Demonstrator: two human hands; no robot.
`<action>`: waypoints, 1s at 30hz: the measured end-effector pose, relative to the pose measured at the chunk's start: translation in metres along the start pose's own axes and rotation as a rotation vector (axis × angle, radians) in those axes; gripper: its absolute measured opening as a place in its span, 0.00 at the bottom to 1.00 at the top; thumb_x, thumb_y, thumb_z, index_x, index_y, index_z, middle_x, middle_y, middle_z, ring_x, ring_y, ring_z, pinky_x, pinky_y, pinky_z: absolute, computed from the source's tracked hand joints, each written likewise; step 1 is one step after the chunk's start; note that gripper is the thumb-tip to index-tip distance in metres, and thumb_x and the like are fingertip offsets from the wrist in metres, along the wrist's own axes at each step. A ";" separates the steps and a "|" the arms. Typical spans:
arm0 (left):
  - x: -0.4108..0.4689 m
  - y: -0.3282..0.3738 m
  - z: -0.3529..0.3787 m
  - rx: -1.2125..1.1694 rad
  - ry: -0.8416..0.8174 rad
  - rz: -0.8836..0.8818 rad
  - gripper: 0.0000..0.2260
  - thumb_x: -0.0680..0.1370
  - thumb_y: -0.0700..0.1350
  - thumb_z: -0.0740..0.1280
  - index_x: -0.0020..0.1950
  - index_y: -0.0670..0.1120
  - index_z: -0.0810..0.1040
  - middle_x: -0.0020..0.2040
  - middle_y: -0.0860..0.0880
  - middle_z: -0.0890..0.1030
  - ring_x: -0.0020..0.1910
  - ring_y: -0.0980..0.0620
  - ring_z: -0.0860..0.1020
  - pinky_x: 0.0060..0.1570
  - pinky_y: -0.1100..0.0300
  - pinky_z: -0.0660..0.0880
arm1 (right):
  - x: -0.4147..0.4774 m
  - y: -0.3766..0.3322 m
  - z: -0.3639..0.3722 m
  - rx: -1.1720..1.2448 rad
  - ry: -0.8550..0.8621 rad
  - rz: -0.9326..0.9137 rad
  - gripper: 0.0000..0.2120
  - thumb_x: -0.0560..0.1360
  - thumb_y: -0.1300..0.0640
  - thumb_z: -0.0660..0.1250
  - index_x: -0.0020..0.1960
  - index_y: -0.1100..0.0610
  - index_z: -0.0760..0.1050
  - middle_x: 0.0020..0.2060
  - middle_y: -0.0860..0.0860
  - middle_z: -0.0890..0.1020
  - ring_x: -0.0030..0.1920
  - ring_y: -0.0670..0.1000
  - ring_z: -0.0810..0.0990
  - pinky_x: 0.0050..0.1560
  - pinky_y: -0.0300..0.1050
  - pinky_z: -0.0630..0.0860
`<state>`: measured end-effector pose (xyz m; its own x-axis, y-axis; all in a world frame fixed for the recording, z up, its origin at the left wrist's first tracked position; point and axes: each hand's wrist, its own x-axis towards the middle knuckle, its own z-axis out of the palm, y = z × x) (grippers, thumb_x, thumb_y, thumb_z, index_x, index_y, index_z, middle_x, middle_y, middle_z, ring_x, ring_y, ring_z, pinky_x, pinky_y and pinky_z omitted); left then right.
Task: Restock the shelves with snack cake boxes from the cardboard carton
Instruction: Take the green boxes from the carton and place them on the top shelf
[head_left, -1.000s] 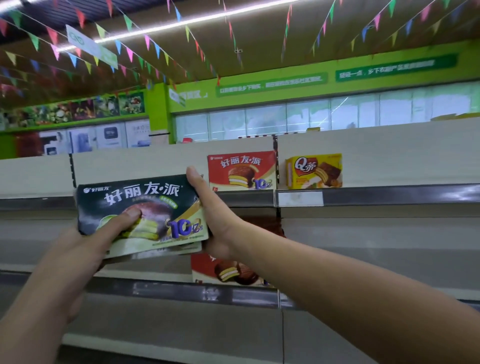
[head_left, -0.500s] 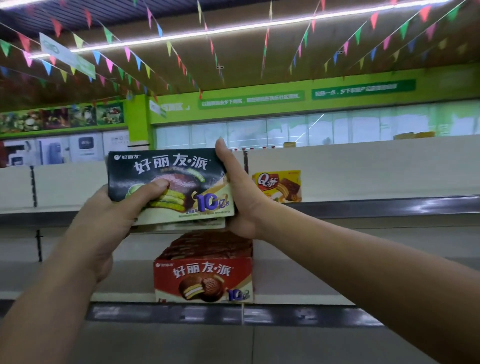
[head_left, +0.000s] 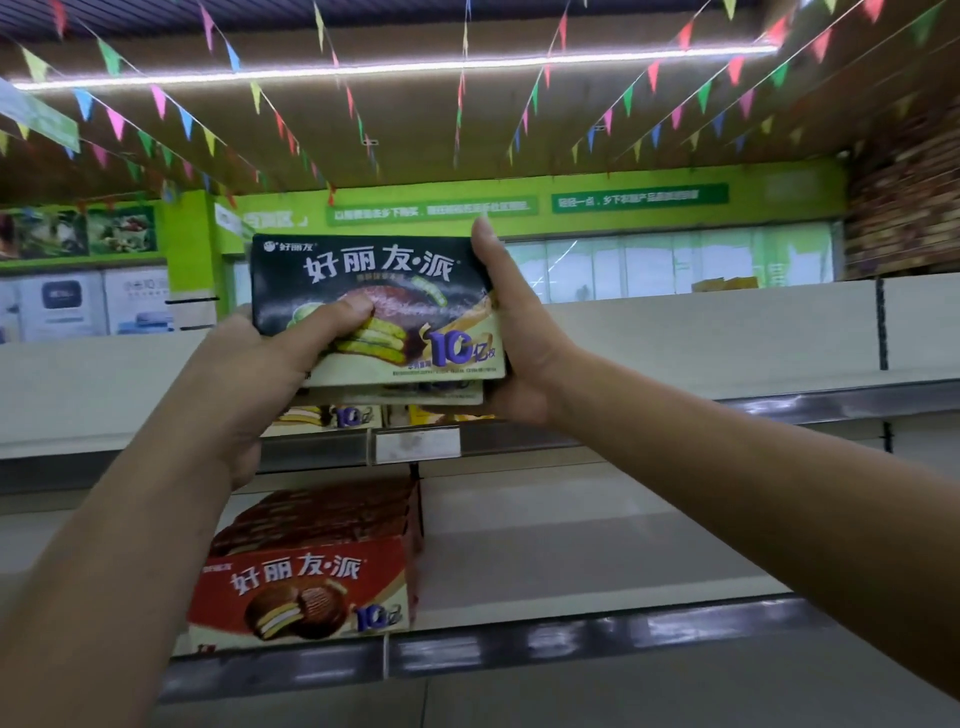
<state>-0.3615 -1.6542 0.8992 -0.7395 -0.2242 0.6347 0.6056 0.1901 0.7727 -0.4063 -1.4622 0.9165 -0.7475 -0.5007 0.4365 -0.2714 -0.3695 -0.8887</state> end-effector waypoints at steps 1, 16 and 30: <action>0.003 0.002 0.008 0.002 -0.015 0.007 0.23 0.67 0.61 0.78 0.56 0.50 0.84 0.43 0.54 0.87 0.38 0.56 0.84 0.38 0.58 0.75 | -0.003 -0.006 -0.007 -0.006 0.008 -0.009 0.40 0.76 0.27 0.58 0.70 0.60 0.76 0.59 0.63 0.82 0.58 0.63 0.81 0.66 0.66 0.75; 0.036 0.022 0.142 -0.070 -0.213 0.022 0.32 0.60 0.65 0.79 0.60 0.53 0.81 0.51 0.53 0.87 0.52 0.50 0.85 0.55 0.51 0.79 | -0.047 -0.070 -0.120 -0.066 0.139 -0.077 0.45 0.73 0.23 0.56 0.73 0.57 0.74 0.68 0.61 0.78 0.69 0.64 0.76 0.73 0.68 0.67; 0.074 -0.025 0.232 -0.069 -0.319 -0.084 0.36 0.55 0.65 0.82 0.59 0.52 0.82 0.51 0.52 0.87 0.56 0.47 0.84 0.63 0.45 0.76 | -0.036 -0.068 -0.224 -0.232 0.373 -0.002 0.43 0.70 0.21 0.59 0.64 0.56 0.82 0.57 0.58 0.86 0.58 0.61 0.84 0.67 0.61 0.75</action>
<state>-0.4993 -1.4532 0.9257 -0.8357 0.0763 0.5439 0.5492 0.1162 0.8275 -0.4969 -1.2439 0.9293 -0.9032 -0.1674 0.3952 -0.3700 -0.1629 -0.9146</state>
